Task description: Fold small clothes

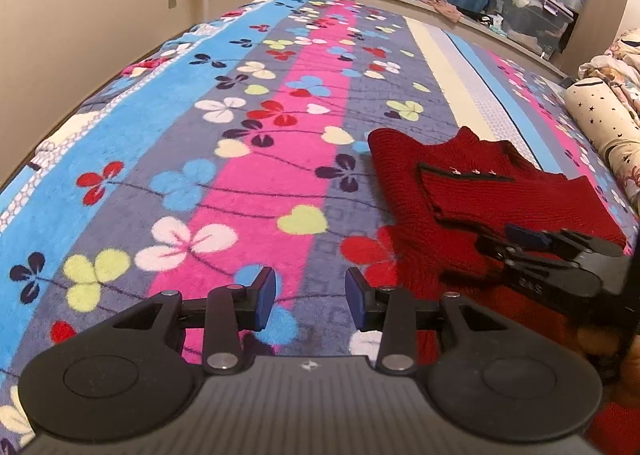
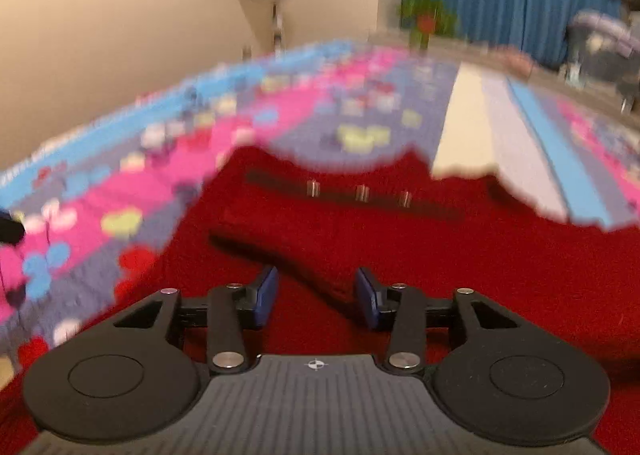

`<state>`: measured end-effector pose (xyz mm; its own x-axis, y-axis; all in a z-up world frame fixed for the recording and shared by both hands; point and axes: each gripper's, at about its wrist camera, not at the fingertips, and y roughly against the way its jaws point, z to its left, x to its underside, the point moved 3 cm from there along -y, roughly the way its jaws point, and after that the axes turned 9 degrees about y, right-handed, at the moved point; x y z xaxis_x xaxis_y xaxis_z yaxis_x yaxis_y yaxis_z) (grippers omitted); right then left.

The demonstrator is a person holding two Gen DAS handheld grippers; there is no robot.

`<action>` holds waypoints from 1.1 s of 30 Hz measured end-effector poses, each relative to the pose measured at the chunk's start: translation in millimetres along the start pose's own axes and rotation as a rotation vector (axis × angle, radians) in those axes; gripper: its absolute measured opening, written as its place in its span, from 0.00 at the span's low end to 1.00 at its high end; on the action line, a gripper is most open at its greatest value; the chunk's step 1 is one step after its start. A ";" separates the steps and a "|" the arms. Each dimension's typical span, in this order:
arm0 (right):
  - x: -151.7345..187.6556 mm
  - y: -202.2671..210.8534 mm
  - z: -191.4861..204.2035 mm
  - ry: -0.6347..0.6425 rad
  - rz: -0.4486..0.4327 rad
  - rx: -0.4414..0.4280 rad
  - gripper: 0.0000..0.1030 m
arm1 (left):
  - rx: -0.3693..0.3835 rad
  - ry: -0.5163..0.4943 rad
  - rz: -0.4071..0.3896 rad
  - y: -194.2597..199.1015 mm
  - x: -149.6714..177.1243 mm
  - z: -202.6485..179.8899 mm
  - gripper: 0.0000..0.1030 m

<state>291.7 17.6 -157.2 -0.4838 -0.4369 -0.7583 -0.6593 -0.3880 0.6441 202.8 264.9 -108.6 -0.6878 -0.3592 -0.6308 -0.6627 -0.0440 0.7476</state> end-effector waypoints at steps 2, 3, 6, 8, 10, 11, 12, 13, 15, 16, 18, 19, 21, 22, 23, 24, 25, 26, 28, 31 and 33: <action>6.0 20.4 -4.6 0.001 0.029 -0.046 0.41 | 0.002 -0.008 0.000 0.5 2.4 -1.4 0.41; 13.3 40.3 -12.9 -0.022 0.026 -0.063 0.41 | 0.004 -0.015 -0.001 0.9 4.1 -2.7 0.42; 41.7 106.1 -40.2 -0.021 -0.012 -0.016 0.41 | 0.000 -0.053 -0.014 4.4 11.7 -9.5 0.42; 66.5 155.8 -68.5 -0.037 -0.032 0.033 0.41 | -0.008 -0.079 -0.034 12.5 18.9 -14.8 0.42; 91.3 195.3 -100.0 -0.087 -0.038 0.100 0.43 | -0.005 -0.090 -0.051 22.1 27.0 -19.7 0.42; 104.9 216.3 -117.5 -0.124 -0.037 0.138 0.43 | -0.002 -0.089 -0.061 27.4 30.9 -22.1 0.42; 119.4 236.7 -136.0 -0.173 -0.033 0.182 0.43 | 0.002 -0.087 -0.072 33.6 35.3 -24.7 0.42; 131.3 250.5 -148.6 -0.212 -0.029 0.210 0.43 | 0.007 -0.087 -0.081 40.0 39.7 -28.1 0.42; 156.3 277.4 -170.9 -0.295 -0.019 0.263 0.43 | 0.015 -0.089 -0.108 55.7 49.8 -36.2 0.42; 167.3 287.0 -178.2 -0.336 -0.012 0.281 0.43 | 0.018 -0.089 -0.120 62.5 54.3 -39.5 0.42; 188.3 299.5 -188.8 -0.427 0.001 0.268 0.44 | 0.029 -0.084 -0.135 78.5 66.3 -44.3 0.42; 196.7 302.2 -191.3 -0.453 0.007 0.245 0.44 | 0.038 -0.082 -0.140 86.8 71.9 -46.3 0.42; 216.7 304.8 -195.0 -0.450 0.039 0.202 0.45 | 0.063 -0.076 -0.147 101.4 81.3 -50.1 0.42; 225.5 305.4 -197.2 -0.433 0.062 0.210 0.45 | 0.065 -0.052 -0.133 105.7 84.8 -49.6 0.42; 233.0 306.1 -200.1 -0.415 0.084 0.225 0.45 | 0.072 -0.025 -0.105 109.9 88.9 -49.1 0.42; 236.1 306.5 -204.0 -0.405 0.099 0.227 0.45 | 0.087 -0.015 -0.083 115.9 93.6 -48.2 0.42; 241.2 309.8 -208.6 -0.406 0.109 0.218 0.45 | 0.092 -0.013 -0.076 123.2 99.0 -46.0 0.42; 245.9 311.8 -213.0 -0.422 0.115 0.201 0.47 | 0.082 -0.005 -0.077 132.6 107.6 -42.0 0.42; 256.8 311.0 -217.0 -0.479 0.135 0.153 0.51 | 0.062 0.026 -0.051 140.5 125.3 -32.6 0.42; 267.2 306.1 -212.2 -0.457 0.189 0.113 0.51 | 0.045 0.092 0.018 141.3 164.4 -23.5 0.42; 274.1 305.6 -205.5 -0.414 0.214 0.137 0.51 | 0.021 0.101 0.066 136.9 187.5 -19.6 0.42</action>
<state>75.9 -387.5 -147.6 -0.7871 -0.1250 -0.6040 -0.5758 -0.2022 0.7922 -11.1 173.3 -120.5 -0.6977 -0.4530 -0.5550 -0.6234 0.0022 0.7819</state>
